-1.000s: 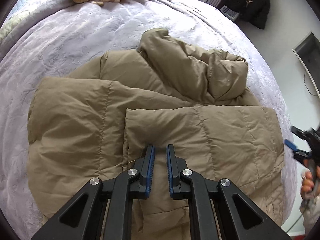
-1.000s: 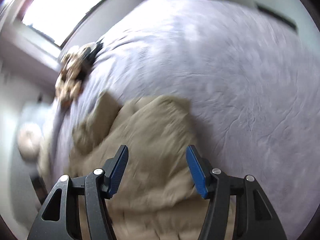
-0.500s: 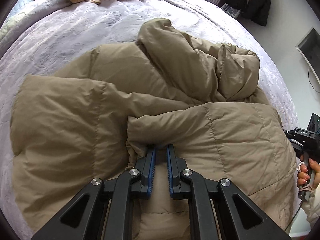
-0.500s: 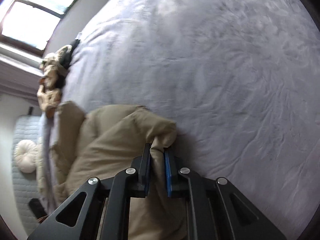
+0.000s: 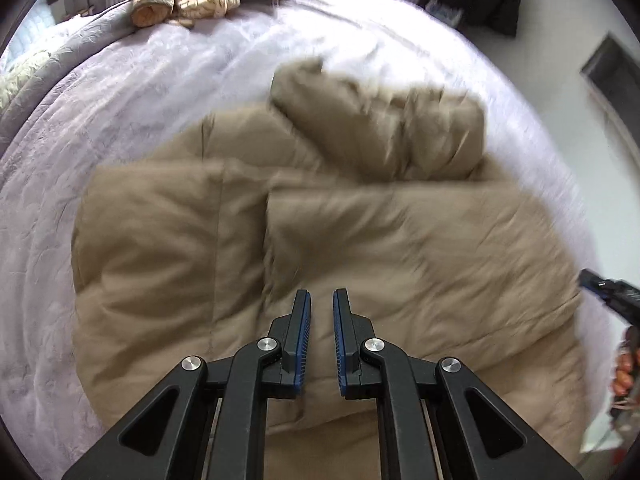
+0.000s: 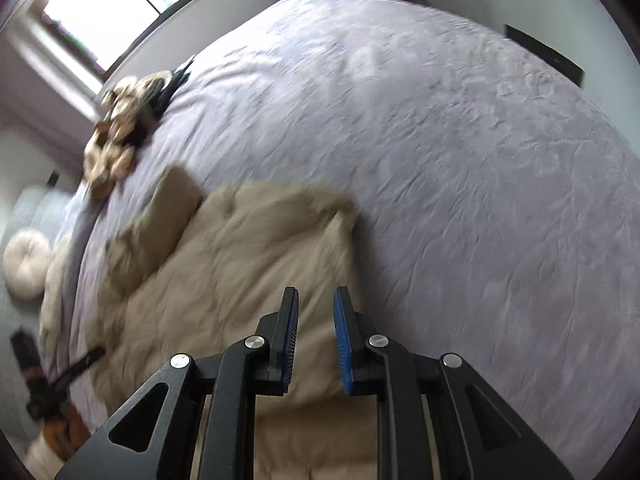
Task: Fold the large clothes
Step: 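Grasp the jacket hem with the right tool while the left tool holds the fold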
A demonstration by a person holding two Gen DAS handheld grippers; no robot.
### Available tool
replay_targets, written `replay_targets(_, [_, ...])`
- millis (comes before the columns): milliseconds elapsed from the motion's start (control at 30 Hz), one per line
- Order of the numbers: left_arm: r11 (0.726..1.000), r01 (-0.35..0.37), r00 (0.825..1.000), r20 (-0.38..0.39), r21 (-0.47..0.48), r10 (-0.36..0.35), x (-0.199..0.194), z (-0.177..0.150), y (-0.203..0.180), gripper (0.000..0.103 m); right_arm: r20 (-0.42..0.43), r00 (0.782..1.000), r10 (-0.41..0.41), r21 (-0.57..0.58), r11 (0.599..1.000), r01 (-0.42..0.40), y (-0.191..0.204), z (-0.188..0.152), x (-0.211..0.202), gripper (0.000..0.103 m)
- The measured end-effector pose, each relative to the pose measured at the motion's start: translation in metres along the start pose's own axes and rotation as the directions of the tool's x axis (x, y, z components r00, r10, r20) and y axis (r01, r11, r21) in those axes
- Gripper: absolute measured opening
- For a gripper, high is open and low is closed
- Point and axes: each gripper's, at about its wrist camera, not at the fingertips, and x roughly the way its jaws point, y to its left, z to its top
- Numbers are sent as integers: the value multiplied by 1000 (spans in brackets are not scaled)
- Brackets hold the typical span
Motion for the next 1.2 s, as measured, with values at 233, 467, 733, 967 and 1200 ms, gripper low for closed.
replay_targets(233, [999, 23, 1000, -7, -41, -23, 28, -5, 10, 13, -114, 992, -55, -63, 997, 48, -5, -33, 52, 15])
replay_targets(467, [999, -28, 1000, -12, -40, 28, 12, -4, 4, 13, -119, 992, -47, -22, 999, 44, -9, -29, 43, 16])
replay_targets(733, [996, -63, 997, 32, -56, 65, -26, -10, 1, 13, -108, 994, -8, 2, 1000, 9, -5, -30, 11, 19])
replay_targets(967, [996, -83, 996, 39, -31, 84, -51, -23, -3, 13, -119, 992, 31, 7, 1000, -31, 7, -36, -6, 19])
replay_targets(1200, [991, -130, 988, 73, -38, 132, -76, -36, -8, 103, -133, 990, 36, -1, 999, -37, 19, -47, -14, 41])
